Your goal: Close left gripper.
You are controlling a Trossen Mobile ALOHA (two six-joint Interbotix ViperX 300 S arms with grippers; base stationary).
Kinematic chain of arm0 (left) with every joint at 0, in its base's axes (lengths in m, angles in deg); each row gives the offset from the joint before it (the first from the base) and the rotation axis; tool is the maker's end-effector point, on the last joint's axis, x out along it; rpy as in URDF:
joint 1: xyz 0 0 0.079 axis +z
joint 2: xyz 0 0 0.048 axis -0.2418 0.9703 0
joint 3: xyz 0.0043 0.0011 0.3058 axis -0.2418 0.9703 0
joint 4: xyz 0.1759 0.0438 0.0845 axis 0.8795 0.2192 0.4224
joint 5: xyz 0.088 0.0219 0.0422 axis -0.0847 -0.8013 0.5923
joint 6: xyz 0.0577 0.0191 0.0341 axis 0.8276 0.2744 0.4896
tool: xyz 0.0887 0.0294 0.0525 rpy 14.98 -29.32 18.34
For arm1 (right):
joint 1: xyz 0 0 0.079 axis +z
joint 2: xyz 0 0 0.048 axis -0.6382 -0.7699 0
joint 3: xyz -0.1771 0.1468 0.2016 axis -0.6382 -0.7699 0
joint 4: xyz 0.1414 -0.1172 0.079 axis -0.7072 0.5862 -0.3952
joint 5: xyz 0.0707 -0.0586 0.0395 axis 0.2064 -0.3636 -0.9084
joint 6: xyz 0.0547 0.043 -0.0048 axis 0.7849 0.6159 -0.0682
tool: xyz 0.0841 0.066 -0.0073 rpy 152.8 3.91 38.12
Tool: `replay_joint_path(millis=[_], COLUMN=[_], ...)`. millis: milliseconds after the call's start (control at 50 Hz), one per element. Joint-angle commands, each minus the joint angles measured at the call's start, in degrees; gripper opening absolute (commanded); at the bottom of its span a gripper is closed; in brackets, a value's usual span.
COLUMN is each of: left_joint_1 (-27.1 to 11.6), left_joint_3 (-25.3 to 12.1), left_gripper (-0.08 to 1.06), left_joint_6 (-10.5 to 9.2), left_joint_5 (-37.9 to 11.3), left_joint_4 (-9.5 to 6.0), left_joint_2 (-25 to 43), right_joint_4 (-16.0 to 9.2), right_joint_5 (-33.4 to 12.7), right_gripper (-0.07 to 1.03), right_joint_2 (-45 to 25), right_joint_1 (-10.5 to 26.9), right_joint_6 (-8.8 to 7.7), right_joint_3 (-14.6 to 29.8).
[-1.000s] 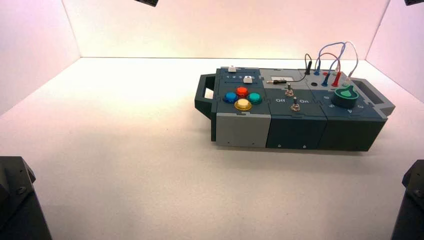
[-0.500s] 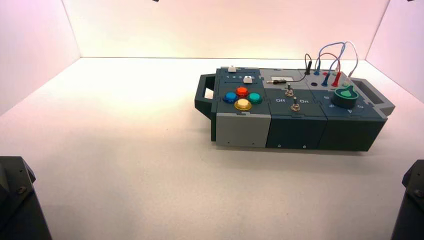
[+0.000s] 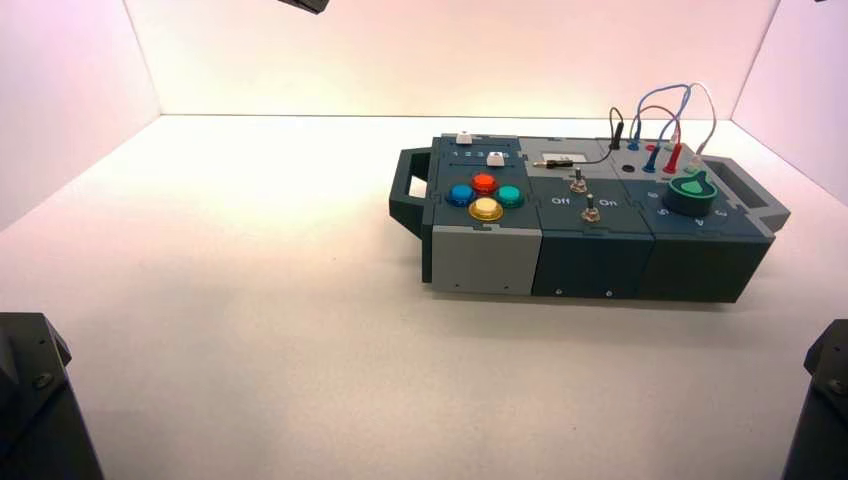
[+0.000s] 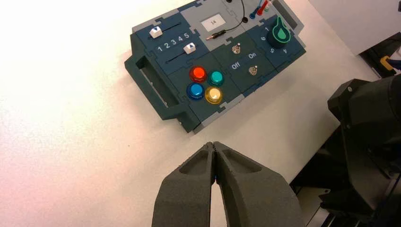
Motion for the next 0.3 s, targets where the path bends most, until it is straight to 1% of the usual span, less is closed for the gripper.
replay_joint_path(millis=[20, 300], left_joint_1=[-0.3, -0.3], left_joint_3=[-1.5, -1.4], left_gripper=[-0.03, -0.03], left_joint_6=[0.18, 0.09], left_joint_5=[0.6, 0.5], left_joint_4=[0.09, 0.09], left_joint_2=[-0.1, -0.2], right_joint_4=[-0.3, -0.2], right_joint_5=[-0.1, -0.6], right_gripper=[0.5, 0.5], right_joint_2=[-0.4, 0.5], right_joint_1=[-0.1, -0.1], right_joint_6=[-0.09, -0.18], right_joint_3=[1.8, 1.9])
